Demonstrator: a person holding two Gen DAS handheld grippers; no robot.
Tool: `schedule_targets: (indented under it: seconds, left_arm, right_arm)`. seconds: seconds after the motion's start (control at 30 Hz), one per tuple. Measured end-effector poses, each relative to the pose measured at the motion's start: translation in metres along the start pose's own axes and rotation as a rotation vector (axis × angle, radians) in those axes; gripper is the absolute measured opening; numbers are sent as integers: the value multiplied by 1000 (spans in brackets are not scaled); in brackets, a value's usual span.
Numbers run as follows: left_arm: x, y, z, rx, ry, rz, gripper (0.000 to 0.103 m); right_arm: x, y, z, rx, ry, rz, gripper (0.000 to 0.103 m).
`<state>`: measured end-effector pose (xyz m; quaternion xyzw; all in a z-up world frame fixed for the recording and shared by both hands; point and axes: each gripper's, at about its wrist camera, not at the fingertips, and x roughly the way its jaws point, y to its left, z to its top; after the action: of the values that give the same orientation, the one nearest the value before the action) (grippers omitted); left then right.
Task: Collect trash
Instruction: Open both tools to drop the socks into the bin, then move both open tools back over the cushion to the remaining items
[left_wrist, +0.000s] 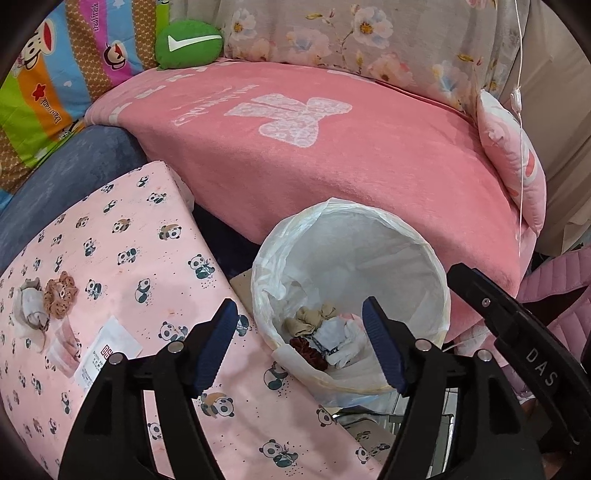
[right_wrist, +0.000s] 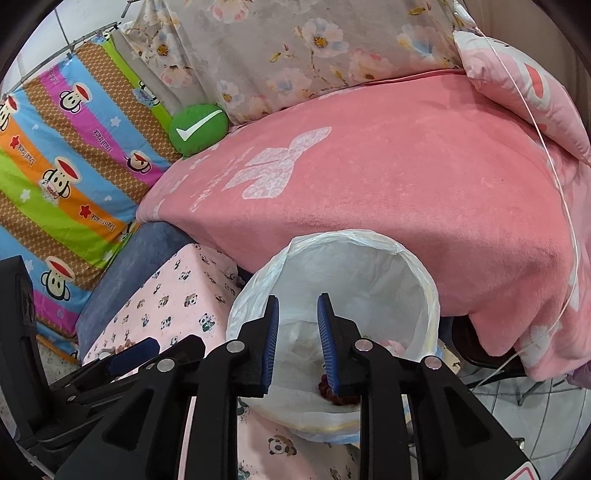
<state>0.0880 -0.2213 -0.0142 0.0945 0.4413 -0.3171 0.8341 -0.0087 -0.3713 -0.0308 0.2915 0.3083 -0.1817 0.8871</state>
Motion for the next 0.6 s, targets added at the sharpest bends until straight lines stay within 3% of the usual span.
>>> schedule_targets:
  seconds: [0.6]
  left_arm:
    - [-13, 28, -8, -56, -16, 13, 67]
  right_arm:
    - [0, 29, -12, -49, 19, 19, 28]
